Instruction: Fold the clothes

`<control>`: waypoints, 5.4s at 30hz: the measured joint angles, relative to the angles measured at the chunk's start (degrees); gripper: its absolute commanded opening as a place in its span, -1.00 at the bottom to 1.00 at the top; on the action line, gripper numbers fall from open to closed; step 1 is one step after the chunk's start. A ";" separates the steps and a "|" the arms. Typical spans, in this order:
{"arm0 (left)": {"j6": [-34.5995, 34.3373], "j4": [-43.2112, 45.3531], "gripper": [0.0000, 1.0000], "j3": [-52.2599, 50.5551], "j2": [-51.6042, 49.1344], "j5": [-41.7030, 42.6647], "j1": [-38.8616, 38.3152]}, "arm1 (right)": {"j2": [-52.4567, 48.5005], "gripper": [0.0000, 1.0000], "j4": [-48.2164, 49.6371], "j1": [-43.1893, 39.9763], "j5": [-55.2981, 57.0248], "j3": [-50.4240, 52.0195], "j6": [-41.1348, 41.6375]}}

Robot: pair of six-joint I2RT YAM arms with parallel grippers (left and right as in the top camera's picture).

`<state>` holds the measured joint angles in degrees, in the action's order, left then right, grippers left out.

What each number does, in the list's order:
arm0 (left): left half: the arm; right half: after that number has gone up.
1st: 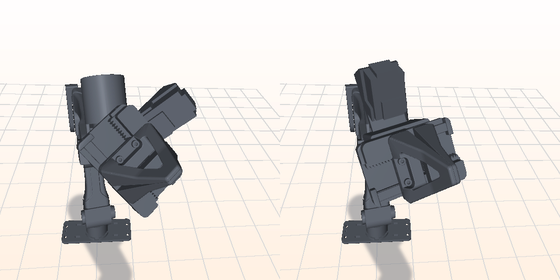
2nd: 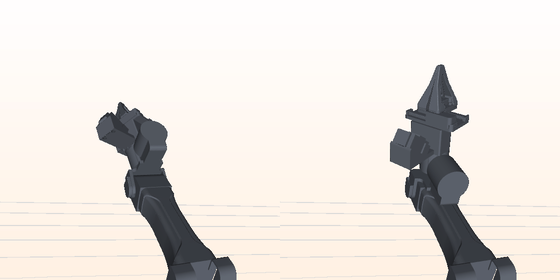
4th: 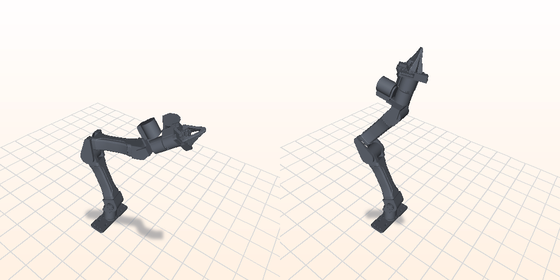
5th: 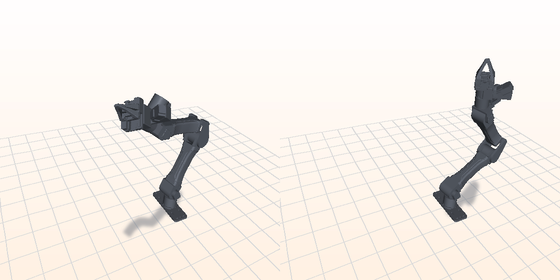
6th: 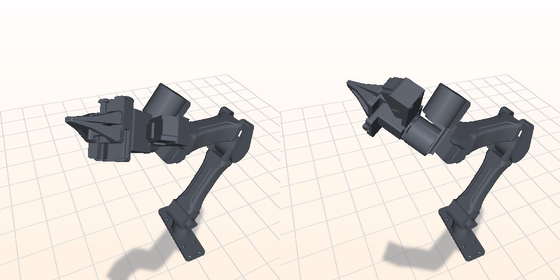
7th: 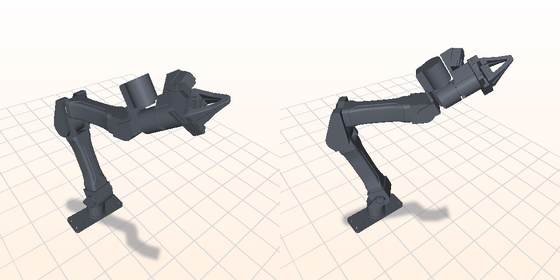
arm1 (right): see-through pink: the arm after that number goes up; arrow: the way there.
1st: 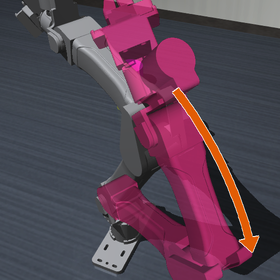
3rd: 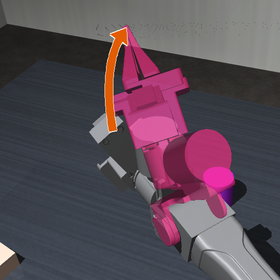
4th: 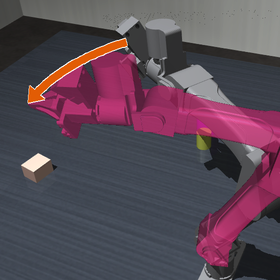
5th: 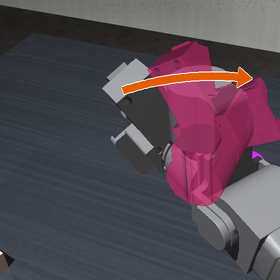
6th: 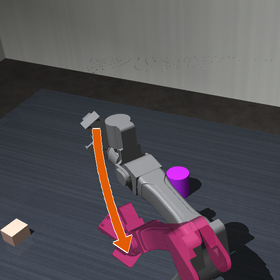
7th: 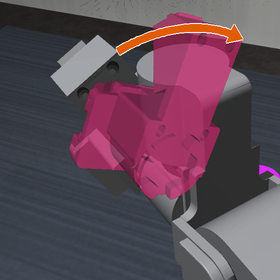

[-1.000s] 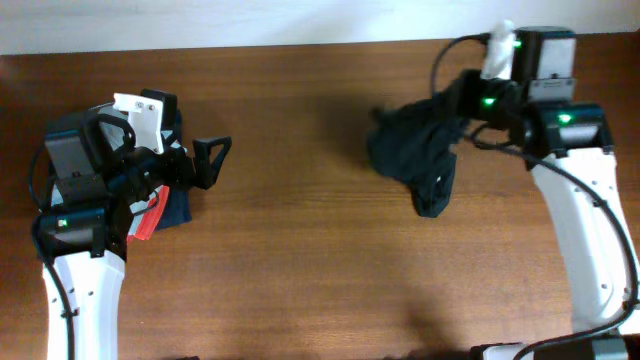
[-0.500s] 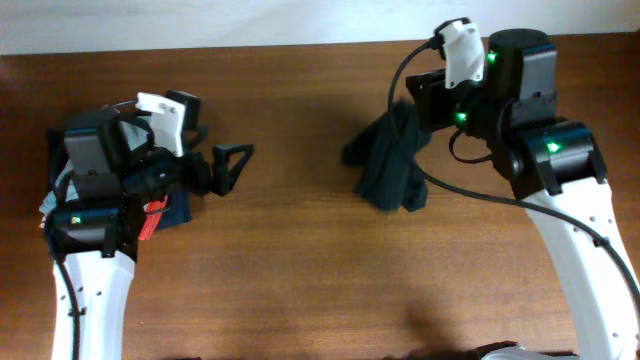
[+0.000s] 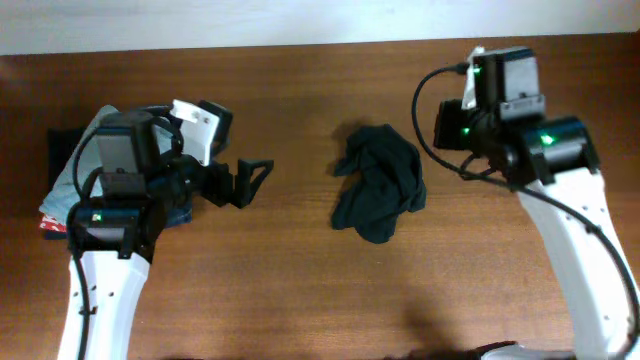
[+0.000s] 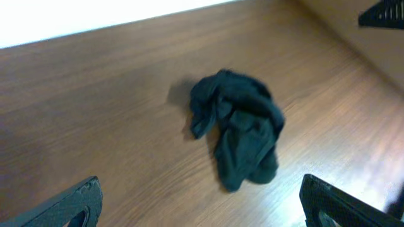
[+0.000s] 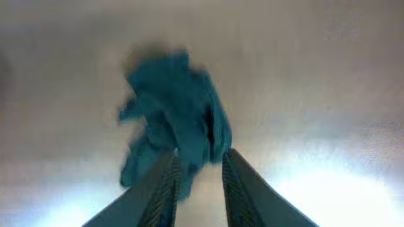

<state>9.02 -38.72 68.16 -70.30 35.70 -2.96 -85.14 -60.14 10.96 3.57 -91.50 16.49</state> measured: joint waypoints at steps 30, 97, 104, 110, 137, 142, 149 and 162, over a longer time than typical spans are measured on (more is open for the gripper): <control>1.70 -0.52 0.99 0.00 -3.32 -6.01 -2.49 | -20.94 -0.09 9.22 2.23 -17.00 21.09 -3.30; 1.70 0.79 0.99 0.00 -3.32 -4.22 -2.49 | -14.01 -0.12 -4.20 2.43 0.42 5.55 3.45; 1.70 1.03 0.99 0.00 -3.32 -4.22 -2.49 | -17.75 0.01 -2.32 3.28 -6.47 10.62 -1.90; 1.70 1.03 0.99 0.00 -3.32 -4.20 -2.49 | -18.32 0.08 -2.27 3.06 -3.56 12.57 1.88; 1.70 1.09 0.99 0.00 -3.32 -4.22 -2.49 | -18.32 -0.19 -0.55 2.95 1.05 15.89 14.14; 1.70 1.14 0.99 0.00 -3.32 -4.22 -2.49 | -18.32 0.17 -3.58 2.95 0.92 15.89 13.86; 1.70 1.20 0.99 0.00 -3.32 -4.22 -2.49 | -17.53 0.31 -5.42 2.95 0.92 15.89 13.79; 1.70 1.14 0.99 0.00 -3.32 -4.20 -2.49 | -17.00 0.11 6.21 2.95 -2.19 24.30 20.83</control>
<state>10.72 -37.58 68.16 -73.63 31.51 -5.45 -102.15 -53.93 13.91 1.39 -67.20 37.32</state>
